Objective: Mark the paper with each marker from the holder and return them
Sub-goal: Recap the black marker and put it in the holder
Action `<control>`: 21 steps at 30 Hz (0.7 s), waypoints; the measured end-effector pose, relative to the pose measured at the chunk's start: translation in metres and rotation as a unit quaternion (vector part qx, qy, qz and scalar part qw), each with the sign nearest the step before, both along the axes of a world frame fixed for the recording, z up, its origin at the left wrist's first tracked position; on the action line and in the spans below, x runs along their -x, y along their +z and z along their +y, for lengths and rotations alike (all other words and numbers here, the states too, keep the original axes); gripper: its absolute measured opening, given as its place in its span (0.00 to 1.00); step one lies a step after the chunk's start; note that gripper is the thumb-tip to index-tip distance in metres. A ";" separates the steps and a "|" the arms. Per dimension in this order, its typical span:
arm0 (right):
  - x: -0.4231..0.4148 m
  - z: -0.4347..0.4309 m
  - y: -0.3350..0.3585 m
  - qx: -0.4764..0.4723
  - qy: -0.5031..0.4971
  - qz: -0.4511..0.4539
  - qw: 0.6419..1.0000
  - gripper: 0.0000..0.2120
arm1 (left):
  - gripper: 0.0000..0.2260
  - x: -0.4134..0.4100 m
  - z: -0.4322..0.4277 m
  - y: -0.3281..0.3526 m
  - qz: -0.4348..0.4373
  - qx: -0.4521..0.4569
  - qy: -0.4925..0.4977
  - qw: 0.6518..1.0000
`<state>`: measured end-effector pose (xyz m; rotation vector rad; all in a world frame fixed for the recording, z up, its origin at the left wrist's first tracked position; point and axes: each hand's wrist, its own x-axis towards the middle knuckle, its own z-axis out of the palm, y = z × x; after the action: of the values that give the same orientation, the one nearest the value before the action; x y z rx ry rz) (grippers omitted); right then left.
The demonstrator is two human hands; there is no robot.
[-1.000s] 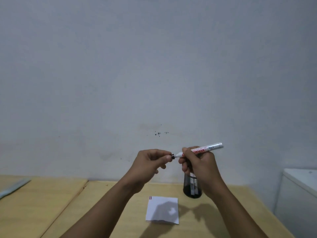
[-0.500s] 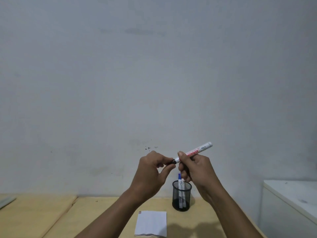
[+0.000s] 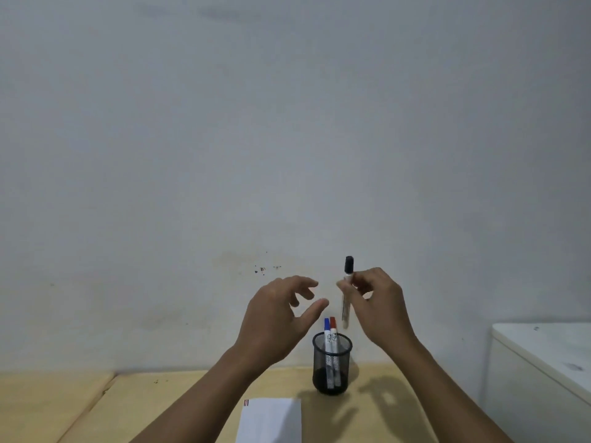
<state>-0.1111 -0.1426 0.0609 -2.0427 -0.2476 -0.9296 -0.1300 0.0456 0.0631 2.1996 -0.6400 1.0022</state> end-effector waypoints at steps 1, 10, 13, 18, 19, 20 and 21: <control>-0.010 -0.006 -0.004 -0.032 0.005 0.020 0.999 0.02 | 0.17 -0.009 0.000 -0.008 0.028 -0.029 0.012 0.999; -0.074 -0.021 -0.059 0.003 0.007 0.111 0.994 0.24 | 0.28 -0.083 -0.017 -0.082 0.223 -0.203 0.030 0.953; -0.095 -0.019 -0.071 0.024 -0.002 0.131 0.991 0.21 | 0.30 -0.103 -0.027 -0.093 0.248 -0.220 0.025 0.943; -0.115 -0.020 -0.091 0.061 -0.006 0.184 0.981 0.22 | 0.32 -0.127 -0.037 -0.105 0.277 -0.266 0.039 0.922; -0.118 -0.020 -0.094 0.066 -0.010 0.190 0.979 0.21 | 0.31 -0.129 -0.038 -0.107 0.282 -0.272 0.039 0.919; -0.119 -0.020 -0.097 0.072 -0.015 0.197 0.978 0.21 | 0.31 -0.131 -0.038 -0.110 0.286 -0.276 0.037 0.917; -0.120 -0.020 -0.100 0.080 -0.020 0.201 0.976 0.22 | 0.30 -0.132 -0.038 -0.112 0.288 -0.277 0.034 0.916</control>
<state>0.0089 -0.1624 -0.0393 -2.3387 -0.0625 -0.5126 0.0020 0.0077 -0.0484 2.8432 -0.6123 0.1490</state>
